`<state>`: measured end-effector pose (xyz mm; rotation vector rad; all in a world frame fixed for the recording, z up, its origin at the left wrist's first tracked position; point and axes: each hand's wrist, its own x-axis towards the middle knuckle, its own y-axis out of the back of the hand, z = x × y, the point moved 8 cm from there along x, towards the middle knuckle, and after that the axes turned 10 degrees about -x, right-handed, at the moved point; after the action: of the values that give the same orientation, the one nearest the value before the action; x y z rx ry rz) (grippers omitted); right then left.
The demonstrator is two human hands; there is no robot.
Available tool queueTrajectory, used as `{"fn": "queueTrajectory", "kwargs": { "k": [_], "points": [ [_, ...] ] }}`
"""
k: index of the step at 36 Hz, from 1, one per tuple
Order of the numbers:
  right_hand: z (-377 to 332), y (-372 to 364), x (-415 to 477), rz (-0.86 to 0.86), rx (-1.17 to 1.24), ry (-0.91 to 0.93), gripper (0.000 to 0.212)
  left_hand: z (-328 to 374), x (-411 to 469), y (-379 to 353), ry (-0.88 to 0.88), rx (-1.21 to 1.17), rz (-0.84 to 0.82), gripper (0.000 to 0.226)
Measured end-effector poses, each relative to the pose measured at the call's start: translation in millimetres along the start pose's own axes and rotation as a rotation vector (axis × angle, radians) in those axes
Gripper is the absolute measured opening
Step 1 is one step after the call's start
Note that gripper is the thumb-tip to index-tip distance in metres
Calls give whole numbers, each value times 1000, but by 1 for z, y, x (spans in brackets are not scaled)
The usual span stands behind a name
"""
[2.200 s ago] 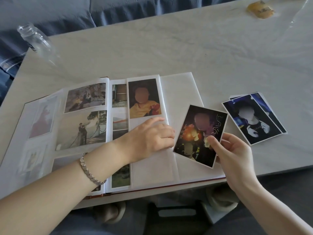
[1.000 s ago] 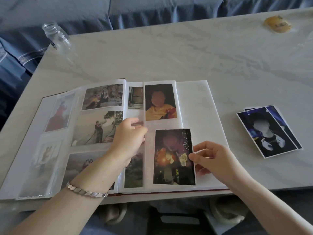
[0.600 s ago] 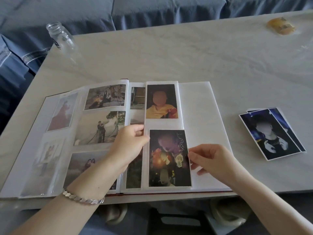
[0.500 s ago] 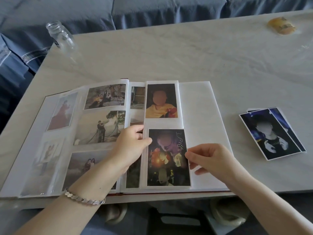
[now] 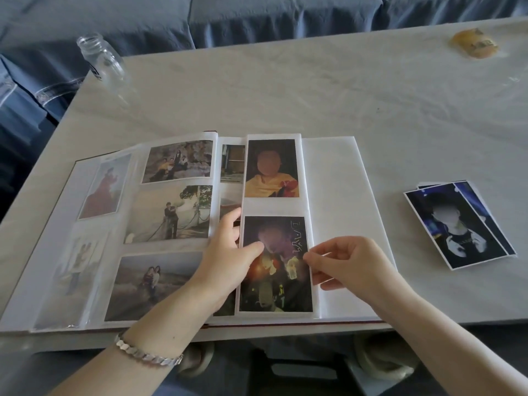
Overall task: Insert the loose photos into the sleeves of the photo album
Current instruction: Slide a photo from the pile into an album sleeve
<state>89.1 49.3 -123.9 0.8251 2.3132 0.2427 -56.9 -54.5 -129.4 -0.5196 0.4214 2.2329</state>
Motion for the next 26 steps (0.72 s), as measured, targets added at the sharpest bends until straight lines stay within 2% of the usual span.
{"fn": "queueTrajectory", "kwargs": {
  "k": [10,16,19,22,26],
  "points": [
    [11,4,1,149,-39,15,12,0,0,-2,-110,151,38,67],
    [11,5,2,140,-78,51,12,8,-4,-3,-172,275,36,67],
    [14,7,4,150,-138,49,14,23,-6,4,-240,409,108,68],
    [13,9,3,198,-235,69,15,31,1,9,-173,315,130,72],
    [7,9,1,238,-340,129,17,31,9,6,-59,134,121,63]
  ]
}}
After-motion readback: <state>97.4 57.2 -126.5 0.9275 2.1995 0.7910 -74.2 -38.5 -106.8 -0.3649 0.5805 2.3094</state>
